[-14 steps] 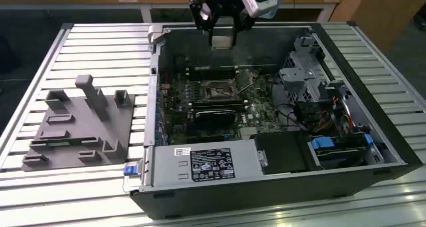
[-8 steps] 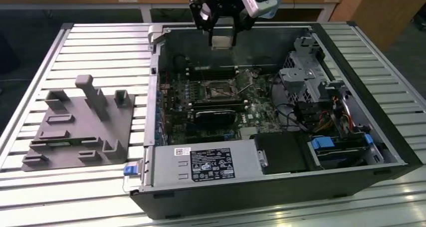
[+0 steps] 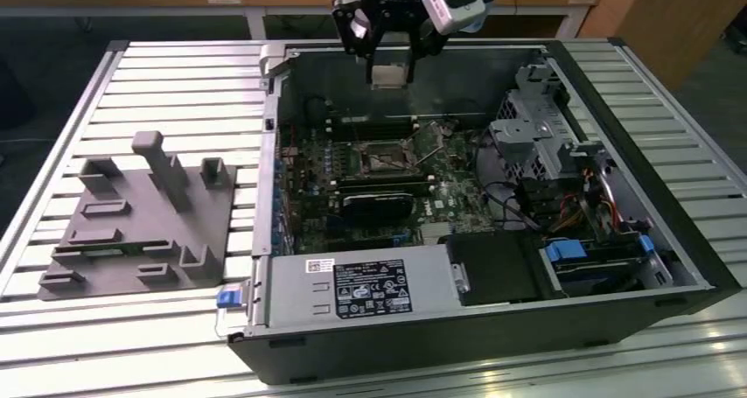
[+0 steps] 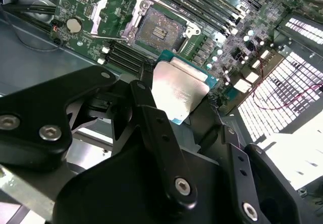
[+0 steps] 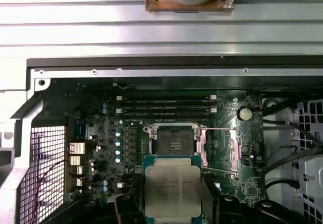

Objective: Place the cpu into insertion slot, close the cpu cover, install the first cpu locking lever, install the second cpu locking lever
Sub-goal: 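Place the cpu into insertion slot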

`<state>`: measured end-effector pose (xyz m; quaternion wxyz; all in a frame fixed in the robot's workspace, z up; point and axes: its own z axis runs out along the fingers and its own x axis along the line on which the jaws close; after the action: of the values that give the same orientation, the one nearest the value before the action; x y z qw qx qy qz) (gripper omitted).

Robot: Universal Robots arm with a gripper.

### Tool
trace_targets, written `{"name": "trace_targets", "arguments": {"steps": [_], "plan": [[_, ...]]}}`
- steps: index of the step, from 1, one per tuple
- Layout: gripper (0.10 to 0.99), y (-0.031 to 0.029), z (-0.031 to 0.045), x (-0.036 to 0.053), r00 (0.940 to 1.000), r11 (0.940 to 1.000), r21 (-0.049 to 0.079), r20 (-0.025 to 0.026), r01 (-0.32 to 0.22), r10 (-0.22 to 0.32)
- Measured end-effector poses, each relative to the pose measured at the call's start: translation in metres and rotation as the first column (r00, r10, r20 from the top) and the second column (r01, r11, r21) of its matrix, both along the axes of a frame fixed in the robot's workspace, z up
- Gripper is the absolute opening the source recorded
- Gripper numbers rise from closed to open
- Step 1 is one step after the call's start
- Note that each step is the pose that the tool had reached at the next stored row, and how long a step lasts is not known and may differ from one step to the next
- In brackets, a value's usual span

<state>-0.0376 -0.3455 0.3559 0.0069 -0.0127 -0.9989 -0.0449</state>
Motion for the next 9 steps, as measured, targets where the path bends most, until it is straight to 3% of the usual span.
{"name": "trace_targets", "arguments": {"steps": [6,9], "plan": [[0.541,0.0,-0.0053,0.0,0.9997,1.0,0.0,0.0258,0.0,0.0],[0.541,0.0,-0.0097,0.0,0.9994,1.0,0.0,0.0336,0.0,0.0]]}}
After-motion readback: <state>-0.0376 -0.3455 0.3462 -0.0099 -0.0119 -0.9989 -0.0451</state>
